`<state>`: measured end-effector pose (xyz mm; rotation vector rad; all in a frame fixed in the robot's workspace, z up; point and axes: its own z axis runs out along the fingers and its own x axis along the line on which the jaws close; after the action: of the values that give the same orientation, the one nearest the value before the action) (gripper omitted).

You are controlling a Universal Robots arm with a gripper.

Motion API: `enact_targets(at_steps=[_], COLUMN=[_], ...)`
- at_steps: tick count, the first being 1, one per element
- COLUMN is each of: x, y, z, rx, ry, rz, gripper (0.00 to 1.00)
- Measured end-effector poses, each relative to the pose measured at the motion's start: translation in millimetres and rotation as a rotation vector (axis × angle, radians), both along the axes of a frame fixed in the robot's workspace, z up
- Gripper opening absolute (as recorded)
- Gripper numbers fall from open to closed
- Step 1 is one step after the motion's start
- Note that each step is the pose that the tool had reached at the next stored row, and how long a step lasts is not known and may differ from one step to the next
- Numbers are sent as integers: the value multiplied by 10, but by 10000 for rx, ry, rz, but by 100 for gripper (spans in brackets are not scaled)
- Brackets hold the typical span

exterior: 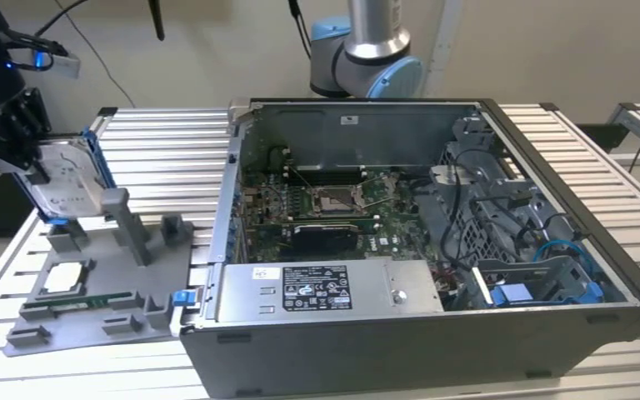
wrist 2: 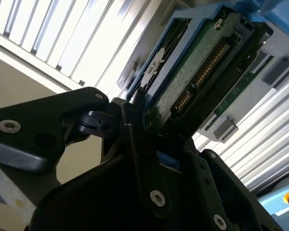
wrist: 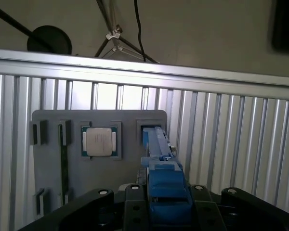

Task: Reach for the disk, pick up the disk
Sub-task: 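Pick up the disk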

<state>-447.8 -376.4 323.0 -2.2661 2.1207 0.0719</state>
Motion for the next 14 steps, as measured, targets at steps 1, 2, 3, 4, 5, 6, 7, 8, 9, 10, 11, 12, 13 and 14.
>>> enact_targets(at_steps=[1, 2, 3, 4, 5, 6, 7, 8, 9, 10, 11, 12, 13, 14], x=[-1, 0, -1, -1, -1, -1, -1, -2, -2, -2, -2, -2, -2, -2], y=[0, 0, 0, 0, 0, 0, 0, 0, 0, 0, 0, 0, 0, 0], z=[32, 65, 99, 128, 158, 190, 220, 252, 283, 317, 348, 377, 403, 432], rx=[-1, 0, 0, 0, 0, 0, 0, 0, -1, 0, 1, 0, -1, -1], ry=[1, 0, 0, 0, 1, 0, 0, 0, 2, -1, -1, 0, 1, 1], rz=[0, 0, 0, 0, 0, 0, 0, 0, 0, 0, 0, 0, 0, 0], gripper=[0, 0, 0, 0, 0, 0, 0, 0, 0, 0, 0, 0, 0, 0])
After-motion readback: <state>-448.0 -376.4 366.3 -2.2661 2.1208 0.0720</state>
